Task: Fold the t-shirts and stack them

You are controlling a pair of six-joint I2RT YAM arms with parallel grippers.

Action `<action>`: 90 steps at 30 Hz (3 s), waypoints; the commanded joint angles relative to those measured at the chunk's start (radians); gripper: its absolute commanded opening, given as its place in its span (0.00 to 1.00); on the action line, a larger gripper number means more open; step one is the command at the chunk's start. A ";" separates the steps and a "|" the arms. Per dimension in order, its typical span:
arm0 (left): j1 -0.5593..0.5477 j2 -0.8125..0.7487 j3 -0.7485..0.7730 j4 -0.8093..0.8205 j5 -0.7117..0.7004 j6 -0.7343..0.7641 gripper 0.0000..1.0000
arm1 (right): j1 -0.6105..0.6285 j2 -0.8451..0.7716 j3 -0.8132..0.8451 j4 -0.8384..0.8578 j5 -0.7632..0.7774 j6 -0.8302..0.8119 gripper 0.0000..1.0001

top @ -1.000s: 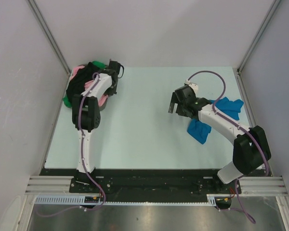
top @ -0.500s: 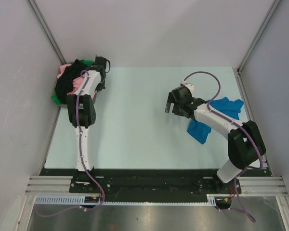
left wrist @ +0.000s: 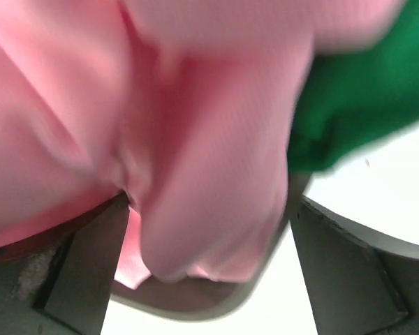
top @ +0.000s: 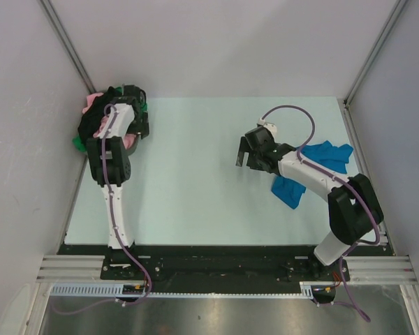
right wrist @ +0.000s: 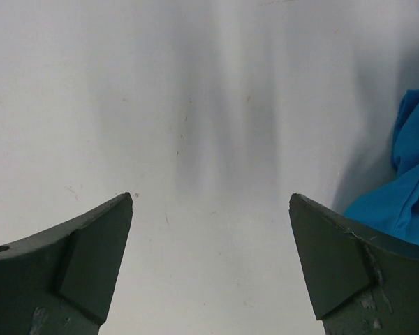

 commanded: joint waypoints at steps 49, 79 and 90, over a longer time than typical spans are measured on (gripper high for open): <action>-0.784 -1.291 -1.353 0.584 0.461 -0.454 0.98 | -0.037 0.099 -0.004 -0.302 0.225 0.023 0.68; -0.784 -1.345 -1.241 0.477 0.387 -0.440 0.98 | 0.058 0.023 0.421 -0.421 0.237 -0.153 0.00; -0.784 -1.466 -1.003 0.287 0.291 -0.402 1.00 | 0.252 0.110 1.432 -0.781 0.435 -0.346 0.00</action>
